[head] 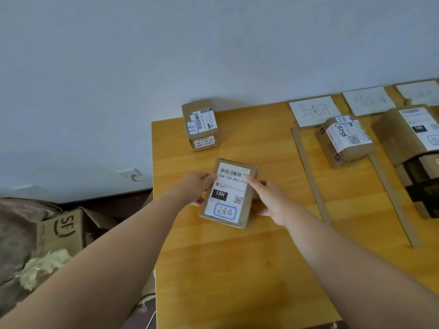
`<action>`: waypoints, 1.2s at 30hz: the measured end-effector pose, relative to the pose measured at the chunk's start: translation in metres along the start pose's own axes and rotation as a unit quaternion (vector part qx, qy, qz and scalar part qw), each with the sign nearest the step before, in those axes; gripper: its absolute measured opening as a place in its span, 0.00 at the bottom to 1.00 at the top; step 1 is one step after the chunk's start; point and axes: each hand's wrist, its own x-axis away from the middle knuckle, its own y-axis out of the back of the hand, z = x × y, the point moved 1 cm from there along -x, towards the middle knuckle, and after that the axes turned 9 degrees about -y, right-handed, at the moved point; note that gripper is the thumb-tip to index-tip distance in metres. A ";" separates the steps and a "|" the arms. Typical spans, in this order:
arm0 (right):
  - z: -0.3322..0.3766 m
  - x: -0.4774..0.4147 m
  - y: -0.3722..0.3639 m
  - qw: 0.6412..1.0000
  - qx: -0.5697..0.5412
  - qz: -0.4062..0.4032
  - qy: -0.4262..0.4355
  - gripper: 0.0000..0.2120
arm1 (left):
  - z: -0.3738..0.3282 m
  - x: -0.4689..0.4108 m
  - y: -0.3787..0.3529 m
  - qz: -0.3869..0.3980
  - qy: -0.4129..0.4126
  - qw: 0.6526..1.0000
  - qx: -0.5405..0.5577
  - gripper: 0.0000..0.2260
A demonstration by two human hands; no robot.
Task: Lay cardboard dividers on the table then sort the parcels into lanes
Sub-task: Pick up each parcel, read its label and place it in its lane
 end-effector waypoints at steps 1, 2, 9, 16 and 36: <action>-0.004 0.002 0.000 1.000 0.006 0.019 -0.005 0.37 | 0.001 0.002 -0.004 -0.005 0.005 1.000 0.029 0.18; -0.006 0.005 0.000 0.999 0.012 0.036 -0.006 0.32 | 0.001 0.004 -0.008 -0.008 0.009 0.999 0.051 0.19; 0.010 0.029 0.013 0.993 -0.005 0.067 0.096 0.26 | -0.031 0.023 -0.018 -0.089 -0.057 0.974 0.198 0.16; 0.055 0.082 0.055 0.967 -0.021 0.066 0.245 0.29 | -0.082 0.051 -0.007 -0.194 -0.137 0.939 0.250 0.22; 0.067 0.125 0.104 0.940 -0.114 0.031 0.321 0.22 | -0.153 0.071 -0.029 -0.154 -0.219 0.902 0.339 0.22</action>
